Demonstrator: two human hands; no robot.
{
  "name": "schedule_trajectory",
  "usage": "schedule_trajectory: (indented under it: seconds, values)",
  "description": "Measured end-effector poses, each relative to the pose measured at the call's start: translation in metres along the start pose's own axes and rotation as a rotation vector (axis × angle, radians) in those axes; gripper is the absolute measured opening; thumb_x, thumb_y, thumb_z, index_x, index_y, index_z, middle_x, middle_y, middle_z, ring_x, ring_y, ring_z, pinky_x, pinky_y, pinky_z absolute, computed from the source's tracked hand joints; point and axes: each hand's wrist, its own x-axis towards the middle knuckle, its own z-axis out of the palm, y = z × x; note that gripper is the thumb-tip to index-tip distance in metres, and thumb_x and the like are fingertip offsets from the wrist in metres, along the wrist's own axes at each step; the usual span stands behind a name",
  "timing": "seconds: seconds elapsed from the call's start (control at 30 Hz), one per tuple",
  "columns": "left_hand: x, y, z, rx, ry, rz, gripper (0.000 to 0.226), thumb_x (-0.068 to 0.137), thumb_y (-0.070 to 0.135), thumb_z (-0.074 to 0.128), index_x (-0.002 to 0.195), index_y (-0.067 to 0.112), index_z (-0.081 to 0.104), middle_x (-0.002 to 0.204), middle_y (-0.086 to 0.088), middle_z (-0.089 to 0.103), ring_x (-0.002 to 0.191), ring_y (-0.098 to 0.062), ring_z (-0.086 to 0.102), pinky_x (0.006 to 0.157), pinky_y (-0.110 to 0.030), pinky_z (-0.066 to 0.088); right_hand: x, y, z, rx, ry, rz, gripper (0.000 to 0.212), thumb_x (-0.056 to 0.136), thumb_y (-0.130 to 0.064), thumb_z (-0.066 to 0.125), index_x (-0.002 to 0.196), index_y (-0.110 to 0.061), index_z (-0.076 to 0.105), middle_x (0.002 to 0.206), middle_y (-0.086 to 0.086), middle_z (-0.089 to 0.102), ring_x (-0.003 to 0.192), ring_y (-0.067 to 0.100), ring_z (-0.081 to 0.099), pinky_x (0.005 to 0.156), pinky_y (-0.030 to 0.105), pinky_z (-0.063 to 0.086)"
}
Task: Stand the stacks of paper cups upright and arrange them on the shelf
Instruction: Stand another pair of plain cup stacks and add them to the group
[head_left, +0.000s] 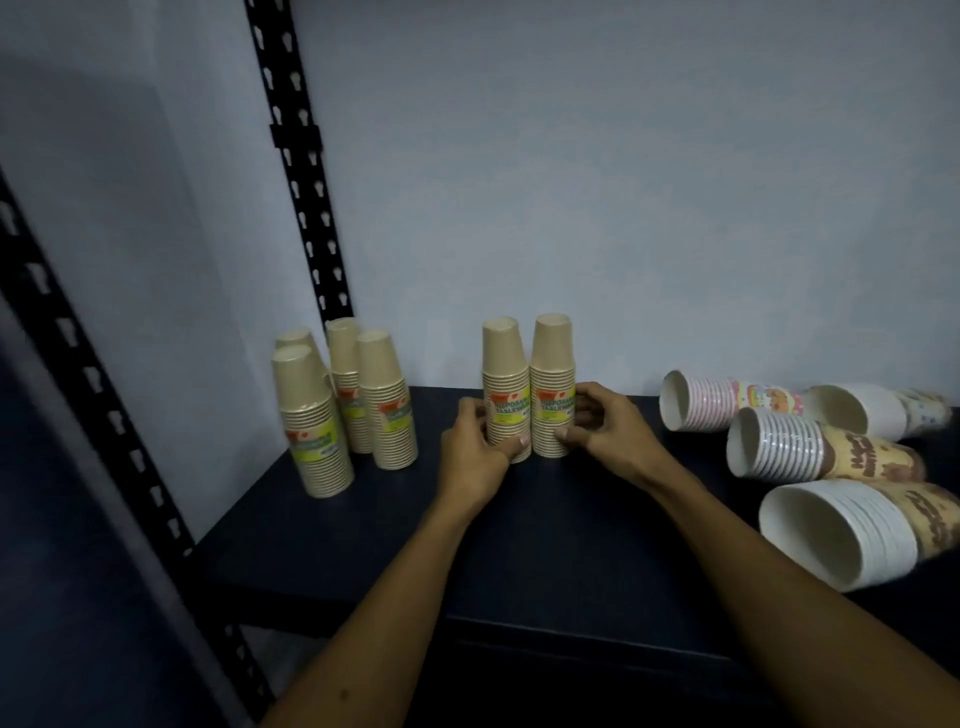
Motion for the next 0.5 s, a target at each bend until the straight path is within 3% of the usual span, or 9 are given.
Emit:
schedule_trajectory:
  seconds: [0.1, 0.3, 0.5]
  values:
    - [-0.031, -0.007, -0.030, 0.103, 0.100, 0.040, 0.044, 0.075, 0.024, 0.080, 0.106, 0.020, 0.049, 0.107, 0.009, 0.064, 0.095, -0.006, 0.061, 0.080, -0.023, 0.048, -0.012, -0.018, 0.024, 0.039, -0.110, -0.026, 0.048, 0.077, -0.006, 0.075, 0.122, -0.015, 0.058, 0.111, -0.001, 0.070, 0.101, 0.011, 0.068, 0.093, 0.037, 0.054]
    - [-0.074, -0.018, -0.099, 0.206, 0.248, 0.035, 0.050, 0.072, 0.027, 0.082, 0.114, 0.016, 0.058, 0.113, 0.001, 0.069, 0.102, -0.014, 0.064, 0.089, -0.032, 0.053, -0.032, -0.050, 0.088, 0.086, -0.191, -0.088, 0.044, 0.077, -0.009, 0.076, 0.117, -0.021, 0.060, 0.111, -0.005, 0.069, 0.102, 0.009, 0.066, 0.095, 0.034, 0.053]
    - [-0.086, -0.019, -0.144, 0.374, 0.293, 0.041, 0.054, 0.069, 0.032, 0.083, 0.116, 0.017, 0.063, 0.109, -0.005, 0.066, 0.101, -0.019, 0.062, 0.088, -0.036, 0.053, -0.032, -0.067, 0.130, 0.069, -0.225, -0.088, 0.052, 0.078, -0.017, 0.075, 0.126, -0.020, 0.057, 0.132, -0.003, 0.056, 0.124, 0.012, 0.048, 0.100, 0.029, 0.040]
